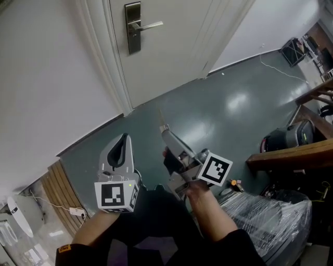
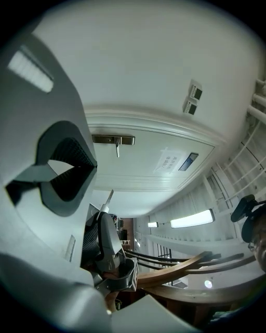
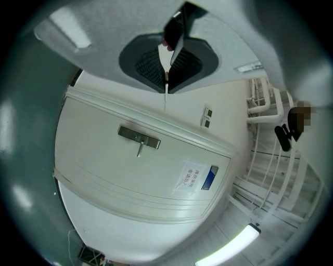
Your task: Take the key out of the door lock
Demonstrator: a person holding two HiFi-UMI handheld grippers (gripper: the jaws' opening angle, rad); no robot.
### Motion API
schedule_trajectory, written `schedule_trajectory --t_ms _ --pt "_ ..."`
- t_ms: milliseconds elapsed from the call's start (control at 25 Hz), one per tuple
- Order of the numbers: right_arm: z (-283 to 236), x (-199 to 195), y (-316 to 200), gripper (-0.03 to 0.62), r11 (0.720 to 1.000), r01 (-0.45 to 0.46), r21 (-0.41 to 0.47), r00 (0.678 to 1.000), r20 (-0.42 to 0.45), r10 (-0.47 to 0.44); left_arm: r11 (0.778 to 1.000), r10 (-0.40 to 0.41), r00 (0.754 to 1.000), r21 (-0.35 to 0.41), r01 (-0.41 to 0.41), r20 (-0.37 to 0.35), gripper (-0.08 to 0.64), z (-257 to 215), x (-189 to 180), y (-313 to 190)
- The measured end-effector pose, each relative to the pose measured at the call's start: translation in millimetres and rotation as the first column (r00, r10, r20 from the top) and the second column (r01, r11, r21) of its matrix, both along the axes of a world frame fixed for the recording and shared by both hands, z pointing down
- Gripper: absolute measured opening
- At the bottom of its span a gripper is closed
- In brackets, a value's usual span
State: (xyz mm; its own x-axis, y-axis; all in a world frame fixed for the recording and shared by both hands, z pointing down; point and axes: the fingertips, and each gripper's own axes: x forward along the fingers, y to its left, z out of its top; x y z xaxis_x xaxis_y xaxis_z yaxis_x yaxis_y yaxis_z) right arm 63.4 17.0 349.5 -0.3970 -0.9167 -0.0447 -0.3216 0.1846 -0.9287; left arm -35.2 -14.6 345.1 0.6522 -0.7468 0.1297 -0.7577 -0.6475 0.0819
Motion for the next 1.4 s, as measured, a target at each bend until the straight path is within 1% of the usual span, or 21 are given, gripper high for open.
schedule_trajectory --t_ms 160,320,480,640,840,1040,1240,1400 --pt "0.5 12.0 36.1 0.015 1.0 0.018 0.011 1.0 0.006 -0.018 0.999 -0.033 0.999 0.006 0.033 0.019 0.018 0.5 10.4 32.5" --pt "5.7 17.8 70.2 0.015 0.999 0.051 0.02 0.999 -0.006 -0.051 0.997 -0.075 0.996 -0.005 0.075 0.044 0.018 3.7 12.9 66.9" --pt "20.2 18.2 73.8 0.015 0.998 0.061 -0.008 0.998 0.028 -0.06 0.995 -0.097 0.993 -0.019 0.099 0.072 0.018 11.9 8.0 72.5" --pt "24.6 14.5 84.0 0.015 0.997 0.069 -0.016 0.997 0.031 -0.068 0.993 -0.119 0.99 -0.017 0.12 0.078 0.018 13.3 2.5 78.3" --pt "29.2 -3.2 93.8 0.015 0.997 0.081 -0.011 0.996 0.047 -0.081 0.992 -0.122 0.988 -0.018 0.124 0.093 0.018 18.4 -11.4 89.1" --pt "36.3 -26.7 96.4 0.015 0.996 0.085 -0.038 0.995 0.059 -0.082 0.991 -0.128 0.988 -0.024 0.131 0.088 0.018 18.9 -31.5 88.2" --pt "31.3 -46.0 95.5 0.014 0.997 0.066 -0.04 0.998 0.022 -0.066 0.991 -0.128 0.99 -0.021 0.129 0.061 0.018 19.5 -54.9 85.9" --pt "24.5 -56.5 91.8 0.014 0.998 0.054 -0.031 0.998 -0.01 -0.054 0.993 -0.113 0.993 -0.018 0.114 0.037 0.018 15.2 -63.6 83.7"
